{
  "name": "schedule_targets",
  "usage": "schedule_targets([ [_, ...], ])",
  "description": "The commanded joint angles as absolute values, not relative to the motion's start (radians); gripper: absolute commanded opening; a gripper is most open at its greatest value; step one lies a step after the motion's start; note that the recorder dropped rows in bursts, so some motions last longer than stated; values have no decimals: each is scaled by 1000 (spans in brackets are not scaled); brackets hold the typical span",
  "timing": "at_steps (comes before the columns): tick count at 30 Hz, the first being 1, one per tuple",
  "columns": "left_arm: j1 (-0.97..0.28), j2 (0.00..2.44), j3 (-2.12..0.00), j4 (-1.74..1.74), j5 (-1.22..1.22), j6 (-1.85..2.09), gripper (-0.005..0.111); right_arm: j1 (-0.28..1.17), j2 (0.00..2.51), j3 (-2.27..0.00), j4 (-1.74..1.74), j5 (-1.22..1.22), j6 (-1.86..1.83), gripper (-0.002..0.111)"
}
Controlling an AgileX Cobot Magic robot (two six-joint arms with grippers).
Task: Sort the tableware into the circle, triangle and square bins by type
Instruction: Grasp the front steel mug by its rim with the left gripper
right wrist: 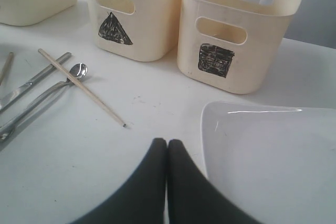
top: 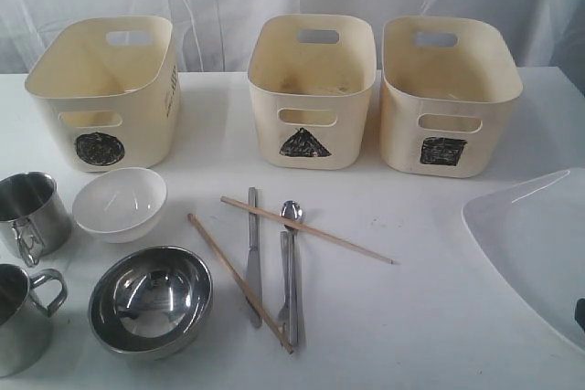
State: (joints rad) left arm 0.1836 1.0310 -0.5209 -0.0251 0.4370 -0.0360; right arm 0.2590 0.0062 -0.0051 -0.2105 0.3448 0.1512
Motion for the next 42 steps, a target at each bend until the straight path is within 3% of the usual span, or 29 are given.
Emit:
schedule_targets([
  [1, 186, 1031, -521, -98, 493, -27, 64, 261, 0, 0, -211, 343, 154, 0],
  [11, 186, 1046, -522, -346, 449, 217, 63, 261, 0, 0, -211, 343, 154, 0],
  [22, 186, 1219, -520, -362, 397, 266, 63, 261, 0, 0, -211, 343, 154, 0],
  [24, 186, 1245, -520, -362, 390, 266, 58, 261, 0, 0, -211, 343, 154, 0],
  [27, 186, 1261, -520, -362, 390, 266, 39, 261, 0, 0, -211, 343, 154, 0],
  [30, 186, 1262, -520, -362, 402, 266, 13, 261, 0, 0, -211, 343, 154, 0],
  [31, 186, 1262, -533, -362, 436, 266, 0, 261, 0, 0, -211, 343, 154, 0],
  [36, 186, 1237, -659, -293, 673, 266, 0, 261, 0, 0, -211, 343, 154, 0],
  [38, 186, 1168, -821, -247, 754, 260, 0, 261, 0, 0, -211, 343, 154, 0],
  [40, 186, 1110, -977, -298, 687, 266, 0, 261, 0, 0, -211, 343, 154, 0],
  [42, 186, 1092, -1089, -407, 429, 279, 0, 261, 0, 0, -211, 343, 154, 0],
])
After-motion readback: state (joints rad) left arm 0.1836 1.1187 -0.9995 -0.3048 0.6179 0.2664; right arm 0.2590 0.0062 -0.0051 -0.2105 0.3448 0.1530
